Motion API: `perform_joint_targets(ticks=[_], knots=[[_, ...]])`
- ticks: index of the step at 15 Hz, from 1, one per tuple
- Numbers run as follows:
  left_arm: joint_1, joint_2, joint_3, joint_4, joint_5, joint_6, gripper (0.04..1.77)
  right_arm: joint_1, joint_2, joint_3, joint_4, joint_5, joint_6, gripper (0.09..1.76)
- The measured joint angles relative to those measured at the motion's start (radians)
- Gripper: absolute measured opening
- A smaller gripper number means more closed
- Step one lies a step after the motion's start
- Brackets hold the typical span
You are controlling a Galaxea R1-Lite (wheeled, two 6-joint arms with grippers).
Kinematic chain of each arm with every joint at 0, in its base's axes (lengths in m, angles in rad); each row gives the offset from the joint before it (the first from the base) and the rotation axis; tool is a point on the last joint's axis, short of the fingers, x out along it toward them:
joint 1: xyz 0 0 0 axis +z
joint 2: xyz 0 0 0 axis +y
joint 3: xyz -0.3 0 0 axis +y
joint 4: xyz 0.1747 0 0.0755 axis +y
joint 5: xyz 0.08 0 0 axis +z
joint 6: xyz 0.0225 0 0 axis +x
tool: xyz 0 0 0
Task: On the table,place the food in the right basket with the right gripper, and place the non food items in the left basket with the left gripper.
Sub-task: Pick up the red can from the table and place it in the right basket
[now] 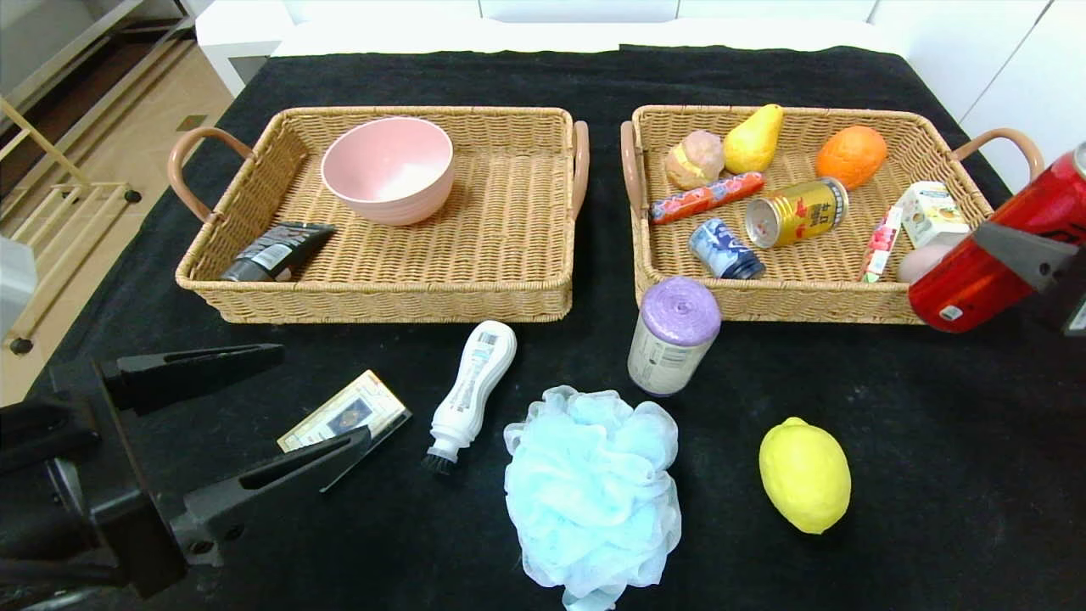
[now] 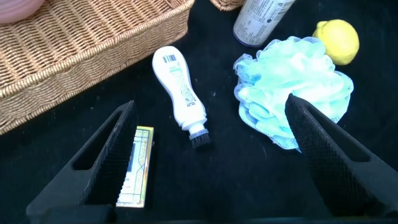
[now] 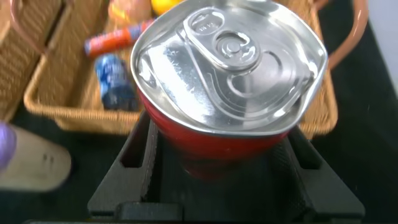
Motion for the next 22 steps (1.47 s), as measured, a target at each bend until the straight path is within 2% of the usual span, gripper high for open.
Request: perform_joint_targets(ticks=[5,8,11,15,20,22], knots=[[0.0,0.001,0.0,0.0,0.0,0.001,1.72,-0.1,0.17,-0.281,0.045,0.06,-0.002,1.01],[0.0,0.001,0.0,0.0,0.0,0.001,1.72,-0.153,0.284,-0.396,0.045,0.077,0.007,1.01],[0.0,0.001,0.0,0.0,0.0,0.001,1.72,-0.172,0.375,-0.441,0.042,0.078,0.017,1.01],[0.0,0.001,0.0,0.0,0.0,0.002,1.72,-0.176,0.46,-0.459,-0.03,0.077,0.027,1.01],[0.0,0.001,0.0,0.0,0.0,0.002,1.72,-0.171,0.497,-0.475,-0.036,0.078,0.031,1.01],[0.0,0.001,0.0,0.0,0.0,0.003,1.72,-0.17,0.5,-0.476,-0.04,0.078,0.031,1.16]])
